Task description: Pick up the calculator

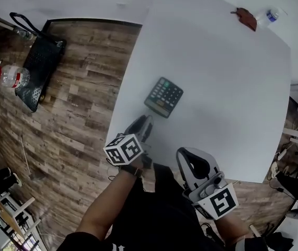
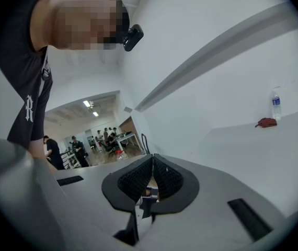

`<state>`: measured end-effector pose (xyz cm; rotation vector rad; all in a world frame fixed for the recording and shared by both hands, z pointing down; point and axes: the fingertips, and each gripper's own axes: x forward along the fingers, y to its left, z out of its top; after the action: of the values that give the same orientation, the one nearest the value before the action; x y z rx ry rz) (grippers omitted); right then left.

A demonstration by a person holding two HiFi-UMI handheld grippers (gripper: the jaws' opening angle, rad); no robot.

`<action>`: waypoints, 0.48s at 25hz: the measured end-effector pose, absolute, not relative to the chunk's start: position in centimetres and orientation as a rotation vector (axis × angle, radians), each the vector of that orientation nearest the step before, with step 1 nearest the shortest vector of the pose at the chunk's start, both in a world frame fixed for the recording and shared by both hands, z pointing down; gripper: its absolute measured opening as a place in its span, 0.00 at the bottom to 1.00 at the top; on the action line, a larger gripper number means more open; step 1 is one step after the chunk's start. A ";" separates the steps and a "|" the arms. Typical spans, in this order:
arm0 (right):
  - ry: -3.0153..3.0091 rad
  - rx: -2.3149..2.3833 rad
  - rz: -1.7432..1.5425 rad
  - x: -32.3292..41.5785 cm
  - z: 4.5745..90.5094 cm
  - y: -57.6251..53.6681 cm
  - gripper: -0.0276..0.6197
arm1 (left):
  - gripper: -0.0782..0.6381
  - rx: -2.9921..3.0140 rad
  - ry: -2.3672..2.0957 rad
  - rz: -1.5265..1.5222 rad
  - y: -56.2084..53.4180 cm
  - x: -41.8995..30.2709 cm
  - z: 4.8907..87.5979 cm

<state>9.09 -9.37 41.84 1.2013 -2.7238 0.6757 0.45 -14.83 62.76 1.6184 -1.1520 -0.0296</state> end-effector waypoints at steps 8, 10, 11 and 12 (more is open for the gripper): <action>-2.683 1.205 0.751 10.4 43.3 -10.8 0.07 | 0.30 1.367 -1.158 -0.145 -16.6 0.0 67.1; -2.679 1.212 0.762 10.8 43.5 -11.2 0.07 | 0.30 1.361 -1.151 -0.149 -17.0 0.3 67.5; -2.676 1.216 0.768 10.9 43.6 -11.4 0.07 | 0.30 1.359 -1.147 -0.151 -17.1 0.5 67.7; -2.672 1.219 0.775 11.0 43.7 -11.5 0.07 | 0.30 1.356 -1.145 -0.150 -17.3 0.7 67.9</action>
<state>11.04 -11.51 43.68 1.2186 -2.6717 0.7747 0.67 -17.32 67.90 1.3561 -1.1446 -0.1502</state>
